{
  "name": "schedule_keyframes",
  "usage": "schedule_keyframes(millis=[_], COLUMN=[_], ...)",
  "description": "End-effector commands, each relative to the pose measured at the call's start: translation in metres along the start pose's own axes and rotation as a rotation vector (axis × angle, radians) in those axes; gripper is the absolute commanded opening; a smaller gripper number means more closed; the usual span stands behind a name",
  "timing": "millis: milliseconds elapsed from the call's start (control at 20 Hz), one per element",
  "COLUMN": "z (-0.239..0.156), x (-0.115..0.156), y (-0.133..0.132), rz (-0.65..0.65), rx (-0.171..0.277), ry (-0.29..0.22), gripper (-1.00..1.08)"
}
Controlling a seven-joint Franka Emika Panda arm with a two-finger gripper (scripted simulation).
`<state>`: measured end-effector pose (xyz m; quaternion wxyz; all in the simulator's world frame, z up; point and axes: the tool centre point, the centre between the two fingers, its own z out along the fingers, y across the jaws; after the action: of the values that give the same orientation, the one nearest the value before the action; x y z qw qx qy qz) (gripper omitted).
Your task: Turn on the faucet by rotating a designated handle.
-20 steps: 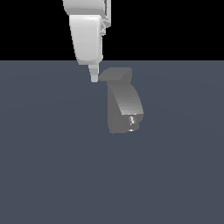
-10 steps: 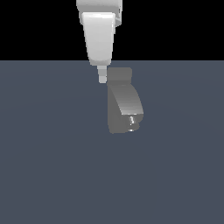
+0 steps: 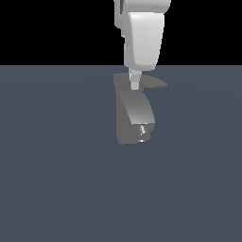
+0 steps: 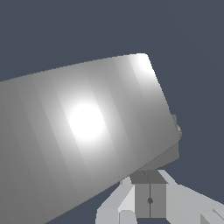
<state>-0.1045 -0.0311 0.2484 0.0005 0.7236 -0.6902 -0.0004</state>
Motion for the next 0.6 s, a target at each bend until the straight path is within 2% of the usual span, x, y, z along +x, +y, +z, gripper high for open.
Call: schedule_keyframes(millis=[0,150,200,250,550], z=[0.0,0.0,0.0,0.0,0.0], x=[0.028,0.046,0.046,0.028,0.049], y=[0.003,0.004,0.004,0.001,-0.014], rz=[0.027,0.029,0.029,0.002,0.008], rx=[0.001,0.001,0.001,0.001,0.001], ry=[0.0,0.0,0.0,0.0,0.0], gripper=[-1.0,-1.0,-1.0,-1.0,-1.0])
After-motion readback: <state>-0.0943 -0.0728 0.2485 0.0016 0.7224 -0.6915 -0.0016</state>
